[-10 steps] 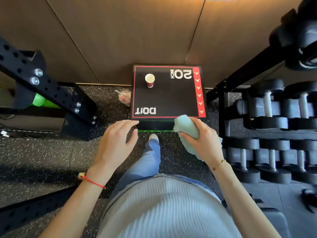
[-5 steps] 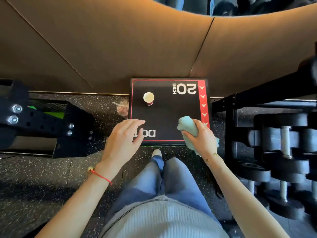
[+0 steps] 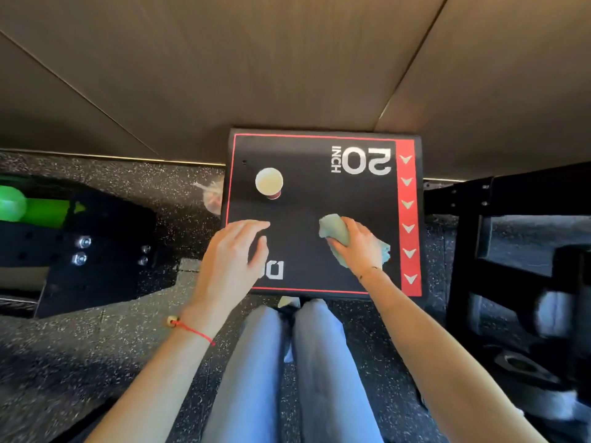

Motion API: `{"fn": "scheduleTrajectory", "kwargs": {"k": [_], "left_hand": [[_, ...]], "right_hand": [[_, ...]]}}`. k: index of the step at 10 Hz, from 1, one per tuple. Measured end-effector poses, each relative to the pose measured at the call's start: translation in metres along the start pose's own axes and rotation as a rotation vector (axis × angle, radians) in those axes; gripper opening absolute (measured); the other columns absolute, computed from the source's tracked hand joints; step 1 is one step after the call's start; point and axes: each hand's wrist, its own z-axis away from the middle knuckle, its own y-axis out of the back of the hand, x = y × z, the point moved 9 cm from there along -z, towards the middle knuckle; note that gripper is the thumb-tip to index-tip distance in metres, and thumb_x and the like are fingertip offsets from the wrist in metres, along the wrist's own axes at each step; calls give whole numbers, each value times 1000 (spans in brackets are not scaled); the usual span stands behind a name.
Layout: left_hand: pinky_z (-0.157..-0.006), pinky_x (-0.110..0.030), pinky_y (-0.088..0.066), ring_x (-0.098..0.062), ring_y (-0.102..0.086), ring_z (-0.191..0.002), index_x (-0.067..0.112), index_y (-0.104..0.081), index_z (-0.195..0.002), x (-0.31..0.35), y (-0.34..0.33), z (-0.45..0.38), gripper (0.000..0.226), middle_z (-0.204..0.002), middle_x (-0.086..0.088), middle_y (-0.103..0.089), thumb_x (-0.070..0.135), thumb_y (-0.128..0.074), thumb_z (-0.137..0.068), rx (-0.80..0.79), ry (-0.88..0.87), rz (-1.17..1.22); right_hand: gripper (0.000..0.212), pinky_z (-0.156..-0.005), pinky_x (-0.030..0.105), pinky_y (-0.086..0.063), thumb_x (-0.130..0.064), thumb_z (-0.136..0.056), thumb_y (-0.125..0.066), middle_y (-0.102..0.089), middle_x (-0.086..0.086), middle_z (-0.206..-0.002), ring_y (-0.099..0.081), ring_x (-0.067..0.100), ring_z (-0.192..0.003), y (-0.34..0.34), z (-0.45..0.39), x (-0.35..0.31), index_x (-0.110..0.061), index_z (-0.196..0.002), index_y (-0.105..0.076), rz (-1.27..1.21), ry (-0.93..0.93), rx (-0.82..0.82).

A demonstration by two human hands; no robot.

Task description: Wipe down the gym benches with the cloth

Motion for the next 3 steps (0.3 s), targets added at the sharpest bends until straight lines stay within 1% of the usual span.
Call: {"fn": "scheduleTrajectory", "kwargs": {"k": [1, 2, 3], "left_hand": [[-96, -30, -47, -18, -63, -104, 10, -67, -114, -21, -24, -2, 25, -111, -2, -68, 10, -60, -90, -9, 30, 1], [-96, -25, -42, -17, -63, -103, 11, -67, -113, -25, -28, 3, 25, -110, -1, -69, 9, -62, -89, -6, 10, -22], [-96, -30, -46, -20, -64, -103, 9, -68, -112, -20, -7, 14, 24, -110, -2, -69, 7, -63, -88, -2, 30, -29]], "right_hand": [[55, -81, 34, -48, -49, -88, -62, -62, 3, -124, -58, 25, -110, -34, -18, 17, -21, -133, -48, 32, -12, -51], [63, -97, 38, -45, -45, -89, -64, -56, 6, -136, -53, 28, -122, -49, -23, 31, -19, -142, -42, 35, -29, -115], [55, -101, 38, -43, -39, -93, -59, -54, 7, -139, -52, 28, -123, -33, -12, 26, -16, -141, -45, 56, -11, -102]]}}
